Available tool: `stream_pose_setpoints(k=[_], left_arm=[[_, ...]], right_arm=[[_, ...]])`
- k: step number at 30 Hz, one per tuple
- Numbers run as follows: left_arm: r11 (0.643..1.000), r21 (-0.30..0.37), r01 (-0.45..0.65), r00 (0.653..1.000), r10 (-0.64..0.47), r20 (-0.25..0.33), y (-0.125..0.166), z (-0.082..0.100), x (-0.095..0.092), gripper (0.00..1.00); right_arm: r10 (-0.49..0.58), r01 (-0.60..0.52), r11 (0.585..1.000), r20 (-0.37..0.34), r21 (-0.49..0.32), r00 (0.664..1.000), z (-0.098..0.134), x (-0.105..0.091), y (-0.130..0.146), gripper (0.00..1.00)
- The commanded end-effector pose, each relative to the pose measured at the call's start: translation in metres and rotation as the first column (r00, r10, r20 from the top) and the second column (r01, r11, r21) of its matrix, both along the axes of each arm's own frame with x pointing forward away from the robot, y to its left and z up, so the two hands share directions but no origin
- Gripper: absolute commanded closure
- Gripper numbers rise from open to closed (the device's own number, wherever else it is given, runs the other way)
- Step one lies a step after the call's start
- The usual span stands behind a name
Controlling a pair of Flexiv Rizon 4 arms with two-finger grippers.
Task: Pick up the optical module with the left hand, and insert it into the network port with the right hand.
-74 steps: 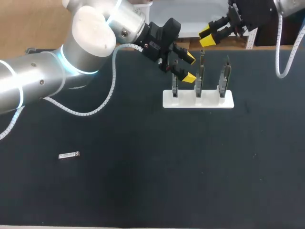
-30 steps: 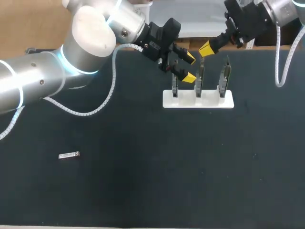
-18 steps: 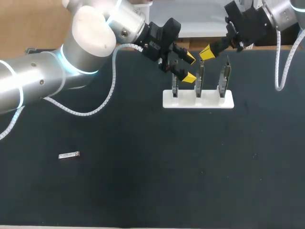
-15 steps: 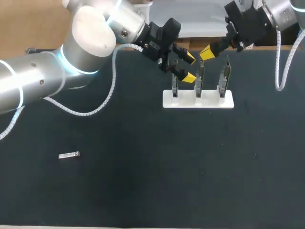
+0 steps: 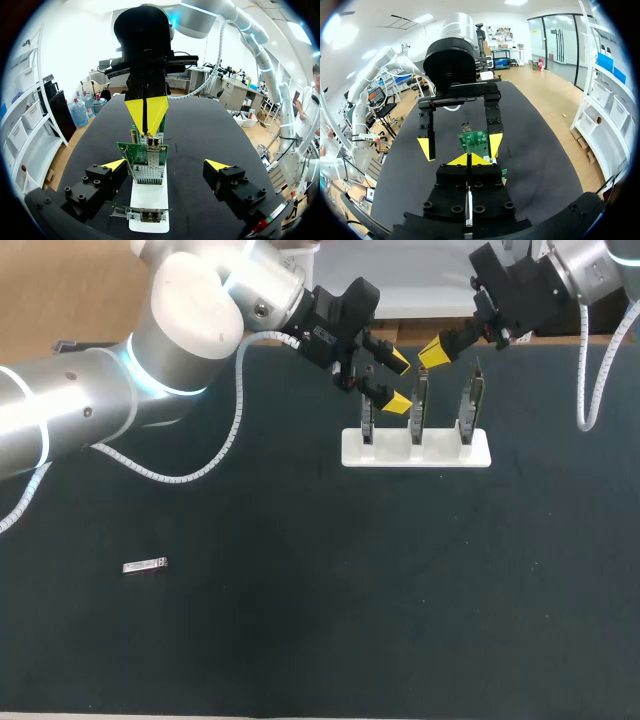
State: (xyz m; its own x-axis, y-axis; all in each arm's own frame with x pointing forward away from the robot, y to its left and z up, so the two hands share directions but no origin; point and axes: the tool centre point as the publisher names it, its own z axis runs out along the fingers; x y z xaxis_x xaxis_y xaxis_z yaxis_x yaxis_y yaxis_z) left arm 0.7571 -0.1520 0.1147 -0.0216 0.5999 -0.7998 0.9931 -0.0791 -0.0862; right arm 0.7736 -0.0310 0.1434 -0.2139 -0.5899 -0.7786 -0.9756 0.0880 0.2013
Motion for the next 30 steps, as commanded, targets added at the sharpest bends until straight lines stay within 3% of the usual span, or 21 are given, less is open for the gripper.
stream_pose_setpoints(k=[1,14,30], left_arm=[[1.0,0.005,0.003,1.0,-0.003,-0.004,-0.001,0.0,0.002,0.0],[1.0,0.005,0.003,1.0,-0.003,-0.004,-0.001,0.0,0.002,0.0],[1.0,0.005,0.003,1.0,-0.003,-0.004,-0.001,0.0,0.002,0.0]], right_arm=[[-0.006,0.006,1.0,0.008,0.006,1.0,-0.006,0.001,0.0,1.0],[-0.01,0.0,0.994,0.09,0.109,0.996,0.027,0.009,-0.011,1.0],[-0.01,-0.008,0.992,0.143,0.126,0.99,0.028,0.007,-0.079,1.0]])
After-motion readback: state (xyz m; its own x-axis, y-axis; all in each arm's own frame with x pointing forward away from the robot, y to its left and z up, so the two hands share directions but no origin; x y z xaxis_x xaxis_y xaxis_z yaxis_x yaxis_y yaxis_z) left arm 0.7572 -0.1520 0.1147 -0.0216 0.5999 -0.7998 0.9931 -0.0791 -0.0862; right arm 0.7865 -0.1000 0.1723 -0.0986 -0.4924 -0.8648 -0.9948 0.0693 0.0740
